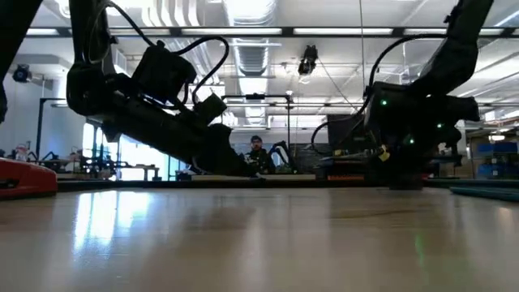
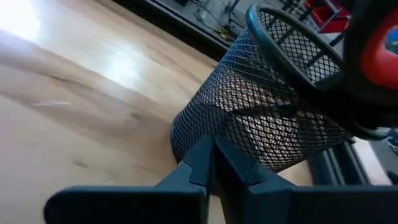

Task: Apply microfiber cloth
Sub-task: Move the black pen holder to the top right of the table, then move the yellow spray bottle to the middle center of the table

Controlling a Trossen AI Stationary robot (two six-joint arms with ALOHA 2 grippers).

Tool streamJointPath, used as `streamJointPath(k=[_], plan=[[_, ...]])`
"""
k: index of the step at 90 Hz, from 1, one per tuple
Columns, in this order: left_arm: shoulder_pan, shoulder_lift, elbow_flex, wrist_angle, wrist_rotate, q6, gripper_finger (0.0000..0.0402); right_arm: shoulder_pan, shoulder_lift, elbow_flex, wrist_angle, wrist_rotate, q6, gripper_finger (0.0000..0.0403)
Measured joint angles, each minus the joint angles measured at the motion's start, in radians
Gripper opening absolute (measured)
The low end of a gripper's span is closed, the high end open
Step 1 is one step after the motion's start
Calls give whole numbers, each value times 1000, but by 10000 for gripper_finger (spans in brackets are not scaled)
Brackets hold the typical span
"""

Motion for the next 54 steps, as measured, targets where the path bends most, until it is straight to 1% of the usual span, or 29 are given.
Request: streamJointPath(k=[7,18,25,33,42,54], plan=[[0,0,0,-7,0,0,104,2,-10,1,-2,-27,0,0],[0,-10,0,-31,0,0,104,33,-52,9,-11,-107,-1,0],[0,-30,0,-67,0,0,101,60,-95,20,-59,-150,11,0],[-3,-65,-1,-106,0,-2,101,96,-159,46,-163,-217,46,0],[-10,-108,-7,-123,0,-2,104,138,-238,94,-279,-337,74,0],[-17,-153,-26,-123,1,0,110,174,-324,165,-373,-548,79,0]])
